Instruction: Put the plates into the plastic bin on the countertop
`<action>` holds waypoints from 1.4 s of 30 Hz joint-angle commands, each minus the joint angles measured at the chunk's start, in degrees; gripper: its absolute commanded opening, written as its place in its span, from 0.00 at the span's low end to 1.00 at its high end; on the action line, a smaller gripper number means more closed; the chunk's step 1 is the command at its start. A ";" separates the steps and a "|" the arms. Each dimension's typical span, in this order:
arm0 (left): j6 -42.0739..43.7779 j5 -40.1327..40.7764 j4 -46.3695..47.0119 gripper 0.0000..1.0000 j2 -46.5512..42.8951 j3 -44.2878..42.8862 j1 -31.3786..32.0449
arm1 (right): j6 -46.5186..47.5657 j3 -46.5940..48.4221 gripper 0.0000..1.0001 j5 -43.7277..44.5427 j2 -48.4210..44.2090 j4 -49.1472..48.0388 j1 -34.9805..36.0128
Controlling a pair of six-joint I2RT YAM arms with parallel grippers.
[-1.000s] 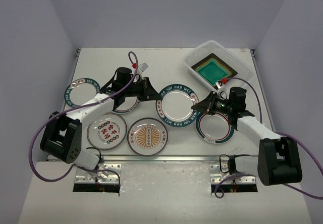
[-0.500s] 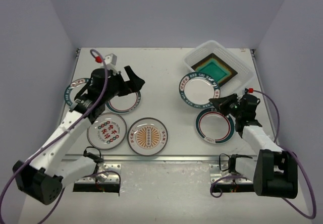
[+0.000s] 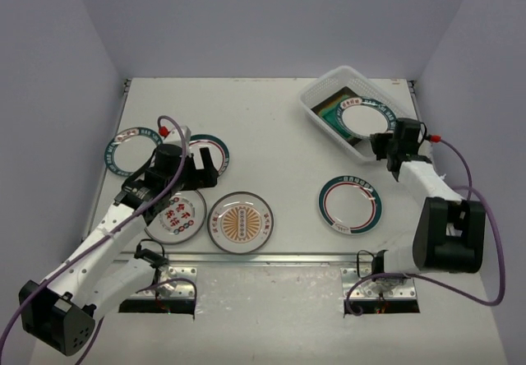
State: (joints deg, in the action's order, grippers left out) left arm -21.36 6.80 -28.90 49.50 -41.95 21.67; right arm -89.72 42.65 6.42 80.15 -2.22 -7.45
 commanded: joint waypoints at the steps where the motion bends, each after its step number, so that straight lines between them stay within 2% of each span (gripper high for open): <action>1: 1.81 -0.78 3.02 1.00 -1.64 -1.29 -0.05 | 0.28 10.02 0.00 5.00 6.91 -1.98 0.42; 8: 2.29 -1.71 3.41 1.00 -1.24 -0.94 -0.05 | 9.16 17.75 0.01 0.92 15.41 -3.39 0.50; 9: 2.36 -2.01 3.41 1.00 -1.02 -0.94 -0.05 | 11.20 19.27 0.09 -2.11 17.15 -3.10 0.50; 12: 2.54 -2.45 3.42 1.00 -0.49 -1.03 -0.05 | 13.81 23.45 0.17 -5.71 19.91 1.76 0.59; 13: 2.55 -2.56 3.41 1.00 -0.40 -1.03 -0.05 | 14.10 23.52 0.24 -7.37 20.27 2.04 0.59; 16: 2.64 -2.97 3.53 1.00 -0.50 -0.96 -0.08 | 15.58 23.49 0.56 -9.36 20.08 3.68 0.69; 19: 2.64 -3.02 3.73 1.00 -1.04 -0.70 -0.05 | 18.85 26.86 0.96 -8.92 20.78 12.20 1.18; 20: 2.64 -3.02 3.83 1.00 -1.21 -0.68 -0.05 | 19.21 27.82 0.99 -8.88 20.76 14.68 1.41; 22: 2.64 -3.12 3.85 1.00 -1.04 -0.68 -0.06 | 17.65 32.49 0.99 -2.84 20.72 26.71 2.43; 25: 2.64 -3.27 3.85 1.00 -0.81 -0.68 -0.07 | 17.28 38.01 0.99 -3.41 21.56 34.30 2.58; 27: 2.64 -3.64 3.94 1.00 -0.72 -0.68 -0.05 | 19.16 38.01 0.99 -5.41 20.43 32.34 3.77; 31: 2.73 -5.02 4.43 1.00 0.00 -0.56 -0.05 | 23.62 31.86 0.99 -0.79 10.57 23.40 7.35; 33: 2.12 -10.10 5.77 1.00 2.08 -0.59 -0.05 | 27.08 25.68 0.99 -0.58 4.49 17.11 10.60; 34: 1.83 -10.78 5.90 1.00 2.25 -0.58 -0.05 | 28.51 25.47 0.99 -1.18 2.45 17.02 11.51; 35: -1.59 -18.49 7.45 1.00 4.15 -0.49 -0.05 | 31.38 23.40 0.99 -2.73 -1.15 16.35 13.01; 37: -6.30 -25.68 16.01 1.00 7.54 0.99 0.61 | 34.42 19.11 0.99 -4.88 -5.35 14.92 14.89; 39: -11.65 -30.98 23.77 1.00 10.68 2.65 2.24 | 40.35 14.69 0.99 -12.34 -10.50 11.65 15.18; 40: -13.83 -31.25 27.42 1.00 13.18 2.11 4.04 | 44.30 12.13 0.99 -16.90 -13.07 10.12 15.12; 42: -16.79 -29.57 32.21 1.00 19.04 -0.96 9.51 | 45.44 6.71 0.99 -20.22 -17.17 10.46 14.78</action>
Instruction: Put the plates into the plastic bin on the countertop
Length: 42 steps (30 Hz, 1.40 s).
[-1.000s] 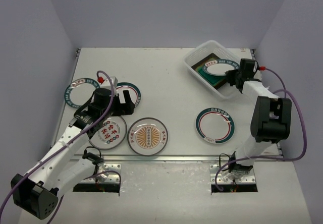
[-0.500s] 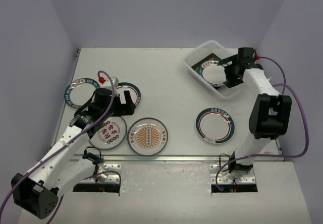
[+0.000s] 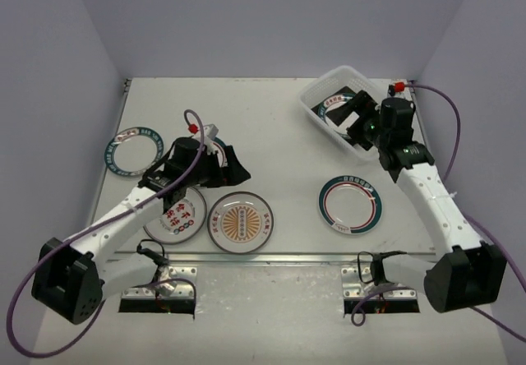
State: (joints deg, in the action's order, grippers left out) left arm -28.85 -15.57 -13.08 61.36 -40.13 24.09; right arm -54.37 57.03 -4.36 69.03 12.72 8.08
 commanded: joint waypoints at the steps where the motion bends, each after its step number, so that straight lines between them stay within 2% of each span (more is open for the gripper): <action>1: -10.16 -6.46 17.74 1.00 10.29 -4.59 9.55 | 10.08 -9.84 0.99 -10.58 -8.12 -3.43 -1.15; 5: -13.33 -8.56 24.54 1.00 26.59 -13.05 13.44 | 12.30 -13.80 0.99 -17.58 -16.29 0.44 -4.67; 8: -16.43 -11.31 28.93 1.00 36.84 -17.93 15.73 | 14.47 -13.45 0.99 -19.30 -21.49 6.90 -6.64; 14: -20.90 -13.16 31.60 0.99 54.67 -27.61 21.00 | 19.30 -13.79 0.99 -21.06 -27.52 14.43 -9.25; 17: -23.73 -15.61 34.81 0.92 59.16 -30.12 22.37 | 19.45 -14.02 0.99 -20.74 -28.60 15.95 -9.66; 21: -23.97 -11.36 29.63 0.86 63.95 -33.68 24.09 | 18.54 -15.85 0.99 -22.67 -29.77 17.15 -9.74; 24: -23.75 -9.11 26.97 0.59 66.45 -35.34 24.40 | 17.59 -17.01 0.99 -23.58 -31.25 16.70 -9.75; 25: -23.45 -8.78 26.34 0.46 67.06 -36.36 24.42 | 17.35 -17.04 0.99 -23.65 -31.45 16.44 -9.68; 26: -22.98 -8.39 25.26 0.41 67.76 -37.19 24.49 | 17.36 -17.08 0.99 -23.95 -31.54 16.09 -9.66; 28: -21.97 -7.56 22.79 0.37 69.22 -38.59 24.68 | 17.55 -17.21 0.99 -24.71 -31.67 15.33 -9.66; 30: -21.16 -6.15 22.04 0.03 69.41 -38.88 24.77 | 17.81 -17.48 0.99 -24.29 -30.88 15.31 -9.75; 32: -20.11 -4.14 20.29 0.00 68.03 -38.53 24.77 | 18.07 -17.91 0.99 -24.38 -29.92 15.14 -9.66; 38: -15.30 5.29 18.29 0.00 53.88 -31.06 23.80 | 17.78 -19.38 0.99 -23.05 -27.22 14.73 -9.75; 40: -14.65 6.21 18.27 0.00 49.65 -27.42 21.87 | 18.31 -19.59 0.99 -22.40 -27.42 14.42 -9.75; 42: -14.57 3.49 20.26 0.00 40.28 -20.60 18.30 | 19.47 -20.18 0.99 -21.99 -27.61 13.44 -9.75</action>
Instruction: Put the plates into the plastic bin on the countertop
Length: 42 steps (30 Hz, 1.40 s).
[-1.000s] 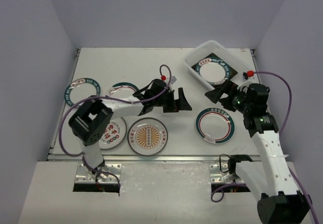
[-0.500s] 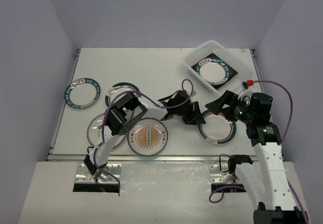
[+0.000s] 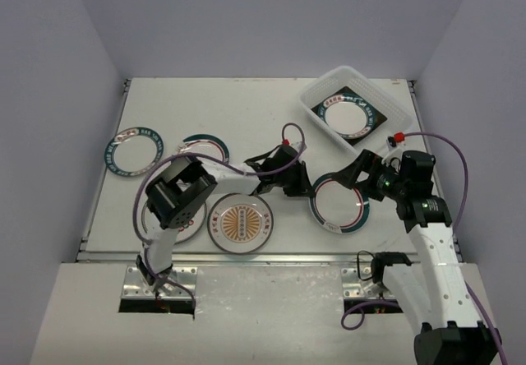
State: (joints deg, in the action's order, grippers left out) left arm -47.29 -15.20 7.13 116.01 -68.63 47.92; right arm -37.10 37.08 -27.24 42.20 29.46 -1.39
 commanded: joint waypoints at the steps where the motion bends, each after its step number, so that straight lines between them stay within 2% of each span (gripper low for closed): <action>1: 3.99 1.17 0.90 0.00 -17.47 10.02 -7.27 | 3.65 -0.64 0.99 0.84 -0.75 -3.75 -0.34; 5: 7.96 -8.94 -1.75 0.00 -28.53 12.92 -15.65 | 7.99 -2.17 0.99 -0.94 2.00 -4.49 -0.40; 9: 10.27 -13.69 -5.32 0.00 -34.31 13.42 -18.59 | 9.19 -3.66 0.99 -4.69 5.70 -7.37 -0.67; 11: 9.34 -18.11 -4.26 0.00 -37.04 15.07 -20.38 | 8.04 -6.10 0.99 -14.75 7.43 -14.38 -0.72; 12: 8.81 -19.47 -3.38 0.00 -37.59 15.61 -20.66 | 8.01 -6.99 0.99 -14.95 7.97 -17.33 -0.72; 13: 7.82 -21.70 -1.25 0.00 -38.66 16.68 -20.75 | 5.26 -8.88 0.98 -22.56 9.04 -23.98 -0.72; 15: 6.09 -24.53 1.16 0.00 -39.49 17.43 -20.76 | -0.26 -11.27 0.93 -29.06 9.95 -30.97 -0.72; 17: 4.82 -26.17 2.96 0.00 -39.99 18.52 -20.76 | -2.27 -11.85 0.88 -28.47 10.47 -34.99 -0.72; 18: 4.24 -26.58 3.63 0.00 -40.22 19.06 -20.76 | -2.76 -12.01 0.79 -27.92 10.59 -35.42 -0.72; 19: 3.76 -26.92 4.08 0.00 -40.39 19.32 -20.76 | -3.64 -12.44 0.64 -27.49 10.71 -36.71 -0.72; 21: 3.61 -27.32 4.13 0.00 -40.67 19.58 -20.76 | -6.32 -13.79 0.51 -27.51 10.71 -41.58 -0.80; 22: 3.60 -27.40 4.24 0.00 -40.80 19.76 -20.76 | -8.45 -14.94 0.40 -27.82 10.83 -43.51 -0.81; 23: 3.60 -27.42 4.29 0.00 -40.91 19.95 -20.76 | -9.38 -15.45 0.36 -28.11 10.88 -45.87 -0.81; 24: 3.72 -27.25 4.18 0.00 -41.01 20.17 -20.73 | -10.37 -15.75 0.24 -27.98 11.09 -47.79 -0.81; 25: 3.93 -26.94 3.97 0.00 -41.11 20.43 -20.68 | -12.07 -16.27 0.03 -27.57 11.45 -49.15 -0.81; 27: 4.67 -26.11 2.99 0.00 -41.20 20.39 -20.67 | -13.52 -16.58 0.00 -25.99 11.75 -49.73 -0.73; 28: 6.90 -24.34 0.74 0.24 -41.63 19.84 -20.73 | -15.44 -16.78 0.00 -23.82 11.76 -50.06 -0.72; 30: 9.70 -18.49 -5.43 0.96 -43.34 18.16 -20.76 | -19.16 -16.86 0.00 -18.27 11.68 -49.94 -0.90; 32: 14.94 -6.57 -16.56 1.00 -46.70 15.11 -20.67 | -23.95 -16.31 0.00 -10.78 12.41 -49.28 -1.65; 34: 18.90 7.21 -26.59 1.00 -51.54 13.18 -20.68 | -28.23 -14.02 0.00 -4.05 13.70 -47.39 -2.27; 38: 22.74 16.16 -34.71 1.00 -58.02 10.92 -20.67 | -34.16 -9.66 0.00 7.64 17.72 -44.37 -3.01; 39: 24.87 18.45 -38.00 1.00 -60.70 10.25 -20.73 | -37.45 -7.37 0.00 13.68 18.85 -42.75 -3.01; 40: 27.16 19.38 -40.60 1.00 -63.19 9.85 -20.76 | -39.65 -5.31 0.00 19.40 20.30 -41.65 -3.05; 42: 29.78 18.52 -42.05 1.00 -65.58 9.98 -20.76 | -42.34 -3.51 0.00 24.41 22.18 -40.31 -3.09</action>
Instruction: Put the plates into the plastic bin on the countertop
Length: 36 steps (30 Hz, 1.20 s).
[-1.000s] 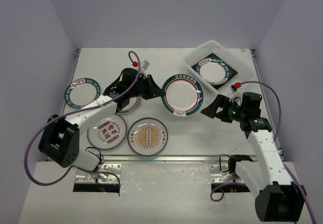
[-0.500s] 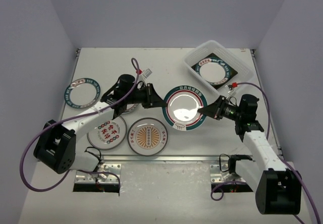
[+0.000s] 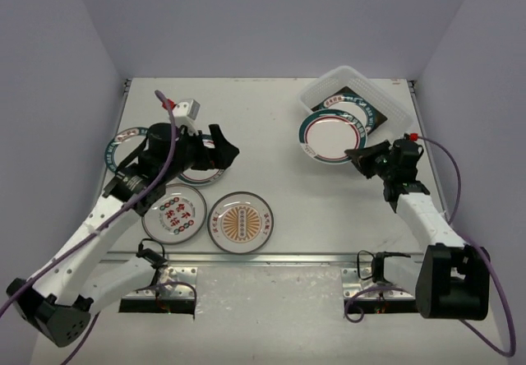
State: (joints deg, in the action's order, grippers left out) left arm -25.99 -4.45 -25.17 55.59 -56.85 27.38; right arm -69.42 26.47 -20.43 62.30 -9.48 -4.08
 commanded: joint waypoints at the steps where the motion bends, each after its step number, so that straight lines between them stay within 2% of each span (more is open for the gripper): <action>1: 10.98 6.15 -10.09 1.00 -7.35 -1.05 -0.22 | -11.44 8.64 0.00 21.26 3.97 -1.00 -0.40; 3: 14.37 2.19 -8.64 1.00 -11.04 2.64 -0.13 | -14.33 12.75 0.00 27.55 8.04 2.28 -0.40; 6: 13.86 0.68 -2.83 1.00 -17.01 9.72 -0.04 | -15.39 20.12 0.01 32.41 16.50 5.81 -0.40; 9: 11.35 1.26 1.77 1.00 -20.21 14.38 -0.04 | -15.56 25.92 0.00 32.40 23.20 6.13 -0.40; 12: 11.27 1.24 1.83 1.00 -19.59 15.39 -0.04 | -10.92 30.89 0.00 32.91 29.77 6.26 -0.40; 14: 11.40 1.37 1.73 1.00 -18.82 15.43 -0.08 | -9.85 33.67 0.05 32.82 32.69 6.26 -0.49; 15: 11.32 1.43 1.95 1.00 -18.59 15.70 -0.09 | -8.75 35.02 0.11 32.63 33.96 6.80 -0.53; 16: 11.27 1.22 2.05 1.00 -18.30 15.76 -0.08 | -7.93 37.19 0.23 32.31 35.14 8.98 -0.57; 17: 11.31 0.91 2.11 1.00 -18.06 15.74 -0.13 | -7.43 39.69 0.44 31.95 36.42 11.77 -0.60; 18: 11.31 0.67 2.24 1.00 -18.06 15.82 -0.12 | -6.32 41.38 0.69 31.22 37.72 13.13 -0.65; 20: 11.36 0.54 2.51 1.00 -18.06 16.03 -0.09 | -4.96 43.21 0.92 28.77 37.90 14.51 -0.38; 21: 11.40 0.50 2.49 1.00 -17.97 16.06 -0.09 | -4.50 44.19 0.98 28.52 37.81 16.96 -0.27; 26: 11.39 0.52 2.41 1.00 -17.35 15.98 -0.05 | 3.49 52.13 0.99 30.89 38.46 30.60 1.23; 28: 11.31 1.07 2.33 1.00 -17.35 15.90 -0.05 | 5.71 59.32 0.99 29.47 40.59 40.39 1.70; 29: 11.24 1.50 2.24 1.00 -17.28 15.89 -0.04 | 7.50 60.91 0.99 28.46 40.63 41.95 2.02; 32: 10.70 5.58 1.27 1.00 -17.27 15.42 -0.22 | 14.91 58.01 0.99 27.81 36.49 37.89 6.35; 33: 10.30 6.88 1.02 1.00 -17.29 15.26 -0.22 | 16.95 56.40 0.99 26.51 33.34 33.71 7.09; 34: 9.17 10.93 0.20 1.00 -17.44 14.90 -0.22 | 22.04 51.55 0.99 22.40 28.42 26.42 9.14; 36: 7.74 18.51 -1.59 1.00 -18.04 14.15 -0.22 | 25.31 43.51 0.99 14.90 21.29 14.86 11.93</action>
State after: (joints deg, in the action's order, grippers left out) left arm -15.57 0.75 -26.02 38.41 -40.38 27.38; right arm -56.98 81.18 5.82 97.21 22.42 1.99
